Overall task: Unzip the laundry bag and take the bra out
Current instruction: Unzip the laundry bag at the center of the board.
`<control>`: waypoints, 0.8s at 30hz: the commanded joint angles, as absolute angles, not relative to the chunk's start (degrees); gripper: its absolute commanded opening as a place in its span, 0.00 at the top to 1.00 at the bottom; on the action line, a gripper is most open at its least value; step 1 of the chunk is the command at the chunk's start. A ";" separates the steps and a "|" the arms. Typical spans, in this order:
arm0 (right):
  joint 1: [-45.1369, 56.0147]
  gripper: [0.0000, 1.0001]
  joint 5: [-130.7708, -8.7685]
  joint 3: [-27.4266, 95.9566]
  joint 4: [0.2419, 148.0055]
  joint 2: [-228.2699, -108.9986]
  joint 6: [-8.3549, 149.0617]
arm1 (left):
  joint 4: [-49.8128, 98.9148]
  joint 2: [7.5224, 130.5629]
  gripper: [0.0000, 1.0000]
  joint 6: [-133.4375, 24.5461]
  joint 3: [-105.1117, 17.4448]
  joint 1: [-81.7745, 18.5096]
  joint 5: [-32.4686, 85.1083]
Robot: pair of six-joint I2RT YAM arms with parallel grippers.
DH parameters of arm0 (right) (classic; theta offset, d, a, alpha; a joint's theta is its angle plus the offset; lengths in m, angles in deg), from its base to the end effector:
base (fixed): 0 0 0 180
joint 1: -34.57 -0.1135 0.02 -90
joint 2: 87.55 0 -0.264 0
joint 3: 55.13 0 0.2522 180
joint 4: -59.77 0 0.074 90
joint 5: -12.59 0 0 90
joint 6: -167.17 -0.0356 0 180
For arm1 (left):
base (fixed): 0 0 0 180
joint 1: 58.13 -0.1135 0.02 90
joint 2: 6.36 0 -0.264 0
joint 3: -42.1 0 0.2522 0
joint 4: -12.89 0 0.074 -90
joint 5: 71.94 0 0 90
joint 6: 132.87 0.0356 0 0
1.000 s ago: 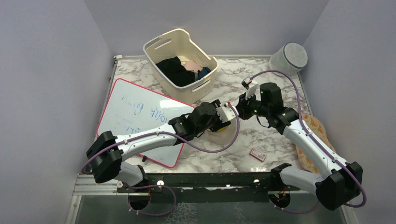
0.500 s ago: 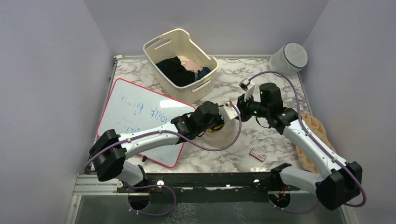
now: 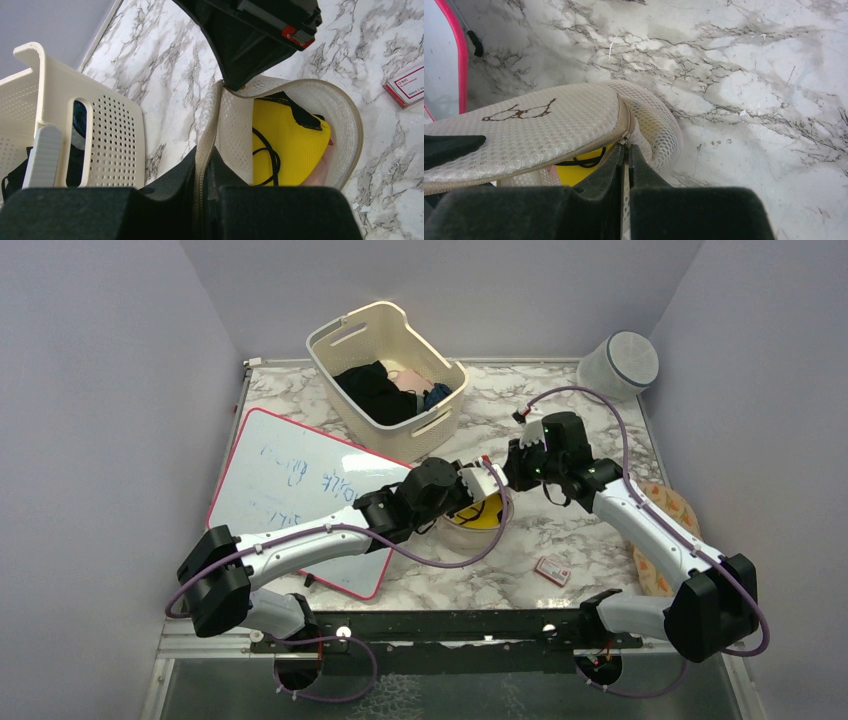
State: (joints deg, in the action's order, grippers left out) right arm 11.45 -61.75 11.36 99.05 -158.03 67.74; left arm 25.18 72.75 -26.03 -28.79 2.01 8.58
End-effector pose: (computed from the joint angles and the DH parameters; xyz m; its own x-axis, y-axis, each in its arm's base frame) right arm 0.2374 0.1118 0.2706 -0.7134 -0.1331 -0.6880 -0.4480 0.8415 0.3018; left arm 0.1654 -0.2763 0.2985 0.0586 0.4719 -0.8797 0.7957 0.5100 0.3266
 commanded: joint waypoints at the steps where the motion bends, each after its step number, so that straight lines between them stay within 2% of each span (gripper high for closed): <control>1: 12.64 0.99 -62.57 14.15 98.30 -159.02 67.64 | 21.48 69.75 1.00 -26.04 -27.37 2.50 9.03; 7: 12.64 0.99 -53.13 11.44 96.56 -152.83 69.23 | 23.84 72.06 0.98 -25.95 -29.46 2.48 6.09; 10: 12.59 0.99 -49.48 10.78 97.39 -151.87 70.01 | 24.73 73.11 0.86 -26.07 -30.17 2.50 5.93; 14: 12.51 0.99 -47.05 10.62 98.44 -152.33 70.17 | 25.43 74.15 0.64 -26.09 -30.65 2.51 5.36; 17: 12.53 0.99 -45.86 10.64 98.42 -152.24 69.81 | 25.94 74.87 0.54 -26.05 -30.82 2.48 5.44; 20: 12.53 0.99 -43.90 10.98 98.61 -152.42 69.45 | 26.08 75.65 0.52 -26.00 -31.02 2.44 6.12; 24: 12.46 0.99 -42.38 11.36 99.44 -152.23 69.37 | 26.70 76.54 0.54 -26.08 -31.66 2.49 6.22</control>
